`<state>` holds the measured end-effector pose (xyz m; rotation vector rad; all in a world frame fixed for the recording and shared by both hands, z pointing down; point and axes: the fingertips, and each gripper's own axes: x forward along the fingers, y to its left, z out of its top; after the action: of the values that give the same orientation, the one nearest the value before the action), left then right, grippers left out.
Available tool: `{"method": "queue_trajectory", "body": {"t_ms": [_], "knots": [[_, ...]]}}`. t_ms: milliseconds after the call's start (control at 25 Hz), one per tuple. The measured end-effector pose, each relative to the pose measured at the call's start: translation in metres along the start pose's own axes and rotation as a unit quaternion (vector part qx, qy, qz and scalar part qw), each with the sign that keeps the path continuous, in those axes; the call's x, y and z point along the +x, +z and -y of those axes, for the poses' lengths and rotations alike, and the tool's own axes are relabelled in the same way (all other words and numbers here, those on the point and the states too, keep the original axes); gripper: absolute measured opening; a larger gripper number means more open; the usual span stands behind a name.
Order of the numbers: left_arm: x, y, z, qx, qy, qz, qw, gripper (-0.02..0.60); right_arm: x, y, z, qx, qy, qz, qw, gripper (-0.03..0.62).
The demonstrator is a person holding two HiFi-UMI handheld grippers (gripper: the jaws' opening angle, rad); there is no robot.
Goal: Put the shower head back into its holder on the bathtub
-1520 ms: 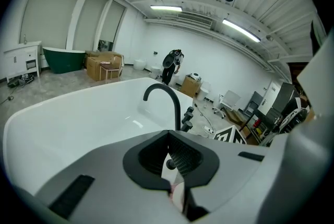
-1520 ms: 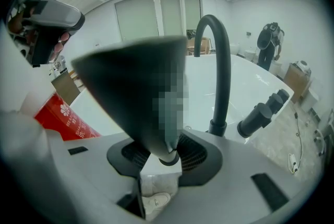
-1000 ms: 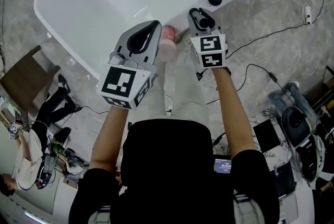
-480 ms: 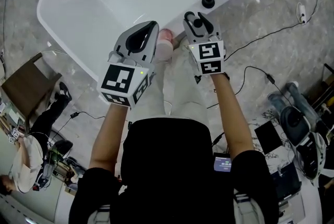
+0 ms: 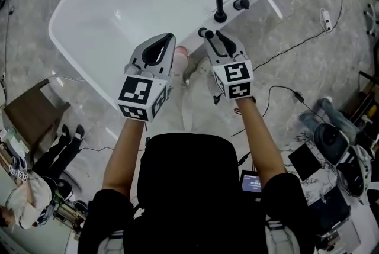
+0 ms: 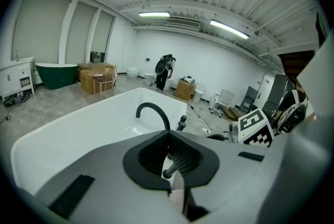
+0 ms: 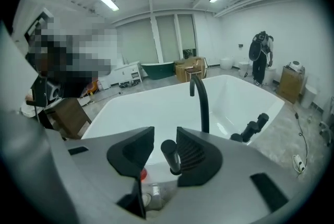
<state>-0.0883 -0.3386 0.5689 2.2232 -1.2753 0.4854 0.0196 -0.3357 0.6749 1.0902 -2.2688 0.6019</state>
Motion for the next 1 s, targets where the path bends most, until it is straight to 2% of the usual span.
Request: {"method": "queue_trajectory", "body": {"t_ms": [200, 360, 520, 720, 840, 1000], "knots": [[-0.008, 0.028, 0.018, 0.023, -0.001, 0.004, 0.9997, 0.014, -0.043, 0.054, 0.013, 0.0, 0.002, 0.036, 0.999, 0.071], [-0.003, 0.06, 0.011, 0.037, -0.008, 0.024, 0.999, 0.014, -0.054, 0.103, 0.023, 0.015, 0.0, 0.065, 0.998, 0.04], [0.022, 0.117, -0.012, 0.056, -0.016, 0.039, 0.9976, 0.014, -0.045, 0.174, 0.048, 0.004, -0.022, 0.08, 0.997, 0.023], [0.025, 0.159, -0.043, 0.054, -0.028, 0.066, 0.996, 0.014, -0.044, 0.246, 0.051, 0.02, -0.05, 0.127, 0.99, 0.023], [0.016, 0.18, -0.041, 0.055, -0.024, 0.085, 0.9946, 0.014, -0.065, 0.278, 0.048, 0.023, -0.058, 0.16, 0.985, 0.023], [0.002, 0.211, -0.032, 0.081, -0.016, 0.122, 0.9891, 0.014, -0.097, 0.311, 0.041, -0.002, -0.059, 0.199, 0.978, 0.023]]}}
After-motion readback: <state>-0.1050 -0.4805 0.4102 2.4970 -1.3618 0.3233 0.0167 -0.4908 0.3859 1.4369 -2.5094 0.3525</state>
